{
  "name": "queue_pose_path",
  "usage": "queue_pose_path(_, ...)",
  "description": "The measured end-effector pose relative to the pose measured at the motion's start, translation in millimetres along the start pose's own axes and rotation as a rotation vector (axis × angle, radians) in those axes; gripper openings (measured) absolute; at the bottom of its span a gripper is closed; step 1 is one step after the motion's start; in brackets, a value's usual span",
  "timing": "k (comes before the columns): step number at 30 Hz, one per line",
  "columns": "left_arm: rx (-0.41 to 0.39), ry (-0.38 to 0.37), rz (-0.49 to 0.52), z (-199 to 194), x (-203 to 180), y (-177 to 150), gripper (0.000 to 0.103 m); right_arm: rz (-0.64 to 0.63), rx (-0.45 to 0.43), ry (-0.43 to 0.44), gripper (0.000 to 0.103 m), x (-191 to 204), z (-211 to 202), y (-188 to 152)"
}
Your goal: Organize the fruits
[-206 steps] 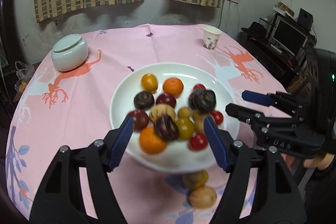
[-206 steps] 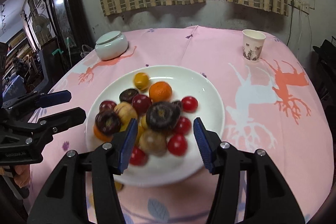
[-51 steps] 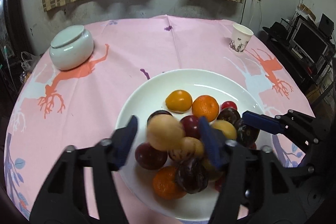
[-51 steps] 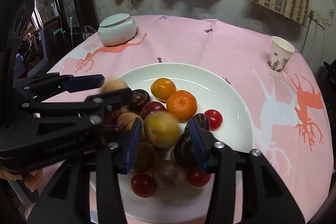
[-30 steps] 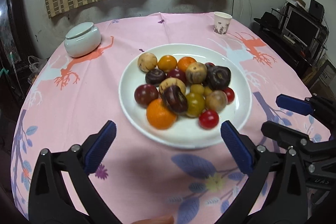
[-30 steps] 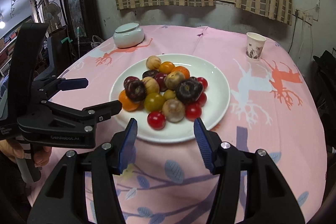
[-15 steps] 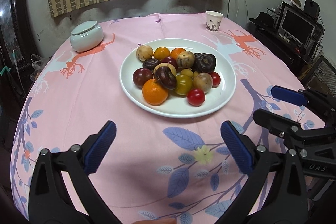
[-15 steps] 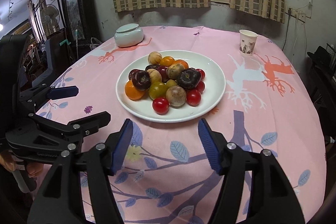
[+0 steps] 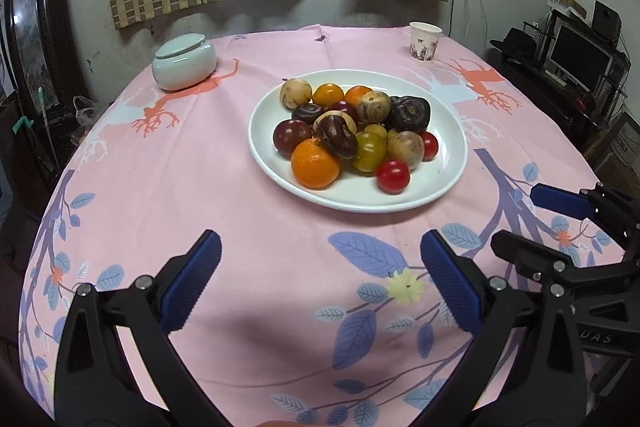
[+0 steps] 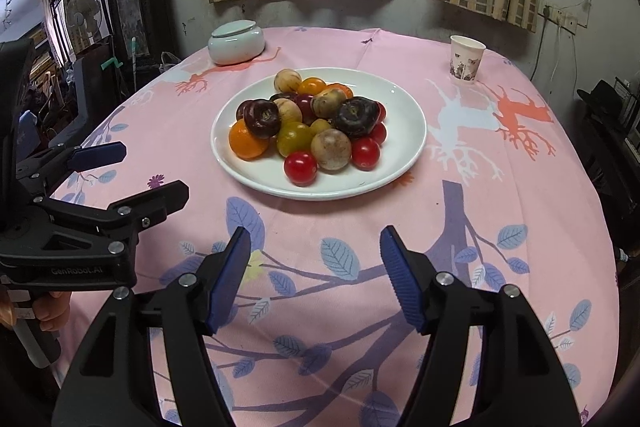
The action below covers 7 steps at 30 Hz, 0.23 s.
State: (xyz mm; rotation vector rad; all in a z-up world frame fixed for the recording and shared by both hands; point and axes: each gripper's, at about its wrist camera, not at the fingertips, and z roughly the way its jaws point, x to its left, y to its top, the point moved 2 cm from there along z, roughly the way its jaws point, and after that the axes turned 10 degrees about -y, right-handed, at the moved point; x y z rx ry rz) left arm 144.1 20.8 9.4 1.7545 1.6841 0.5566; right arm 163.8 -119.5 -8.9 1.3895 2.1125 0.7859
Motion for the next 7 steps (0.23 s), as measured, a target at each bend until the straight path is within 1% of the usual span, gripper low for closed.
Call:
queue_pose_path(2, 0.016, 0.017, -0.006, 2.0, 1.3, -0.4, 0.101, 0.000, 0.001, 0.000, 0.068, 0.0, 0.4, 0.6)
queue_pose_path(7, 0.020, 0.036, -0.009, 5.4, 3.5, -2.1, 0.101, 0.007, -0.002, -0.012, 0.068, -1.0, 0.8, 1.0)
